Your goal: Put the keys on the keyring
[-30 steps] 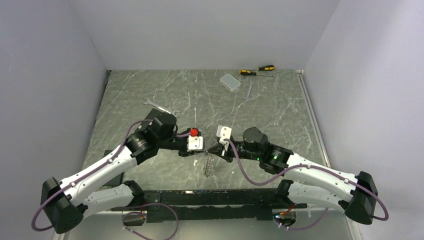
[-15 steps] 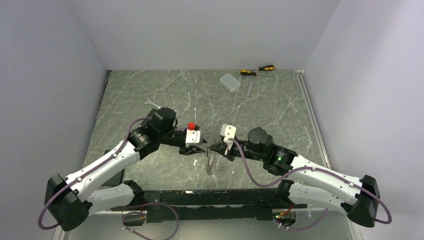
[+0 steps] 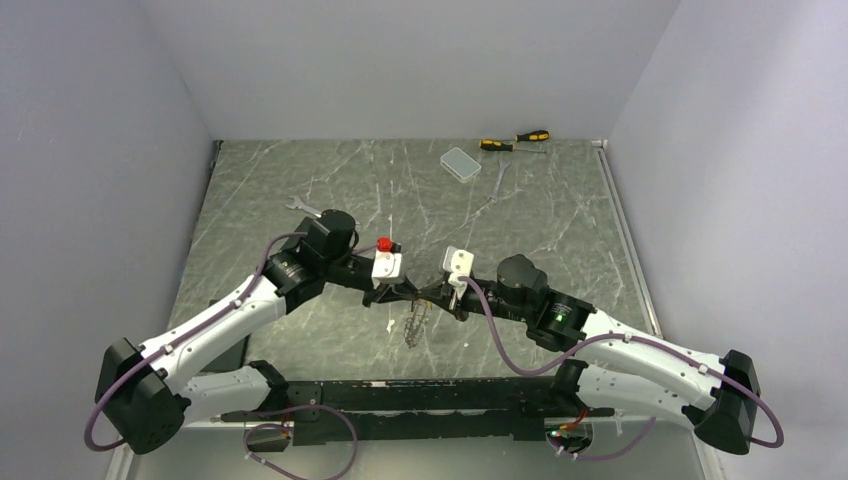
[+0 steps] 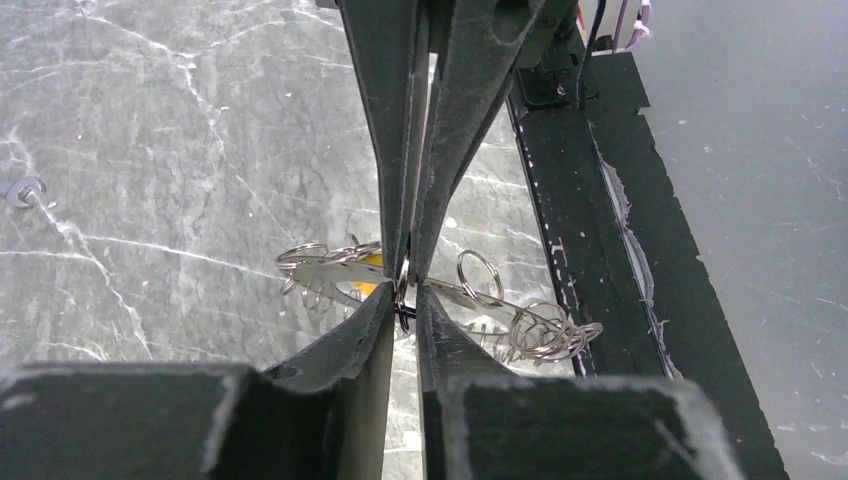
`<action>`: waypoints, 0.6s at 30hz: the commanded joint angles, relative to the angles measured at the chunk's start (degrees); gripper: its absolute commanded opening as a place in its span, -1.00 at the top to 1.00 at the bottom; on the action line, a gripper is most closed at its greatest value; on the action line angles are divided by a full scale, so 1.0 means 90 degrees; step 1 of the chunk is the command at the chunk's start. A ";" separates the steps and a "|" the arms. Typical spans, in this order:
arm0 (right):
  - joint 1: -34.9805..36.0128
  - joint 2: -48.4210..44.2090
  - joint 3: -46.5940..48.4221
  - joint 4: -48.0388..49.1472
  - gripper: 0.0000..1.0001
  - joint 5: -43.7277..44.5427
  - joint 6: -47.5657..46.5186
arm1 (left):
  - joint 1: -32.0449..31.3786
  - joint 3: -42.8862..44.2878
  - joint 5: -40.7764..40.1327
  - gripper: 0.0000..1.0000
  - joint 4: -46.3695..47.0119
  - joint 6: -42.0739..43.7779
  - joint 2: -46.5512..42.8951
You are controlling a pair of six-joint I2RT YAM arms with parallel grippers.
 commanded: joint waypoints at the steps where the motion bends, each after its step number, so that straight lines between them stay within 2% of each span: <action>1: 0.0010 -0.0071 0.0132 0.0625 1.00 -0.0034 0.0005 | 0.0031 0.0291 0.0350 0.67 0.0252 -0.0181 0.0027; 3: 0.0010 -0.0042 0.0149 0.0596 1.00 -0.0086 -0.0004 | 0.0029 0.0258 0.0348 0.74 0.0307 -0.0191 -0.0007; 7: 0.0010 0.0020 0.0175 0.0581 1.00 -0.0148 -0.0006 | 0.0044 0.0230 0.0353 1.00 0.0338 -0.0159 -0.0049; 12: 0.0010 0.0118 0.0259 0.0471 1.00 -0.0178 -0.0018 | 0.0052 0.0241 0.0387 1.00 0.0235 -0.0088 -0.0028; 13: 0.0010 0.0142 0.0301 0.0347 0.92 -0.0124 -0.0028 | 0.0055 0.0299 0.0337 1.00 0.0118 -0.0027 0.0007; 17: 0.0010 0.0212 0.0523 -0.0335 0.40 0.0084 -0.0353 | 0.0051 0.0584 -0.0082 1.00 -0.0554 0.0354 0.0277; 18: 0.0010 0.0216 0.0587 -0.0543 0.34 0.0146 -0.0453 | 0.0050 0.0653 -0.0163 1.00 -0.0693 0.0455 0.0336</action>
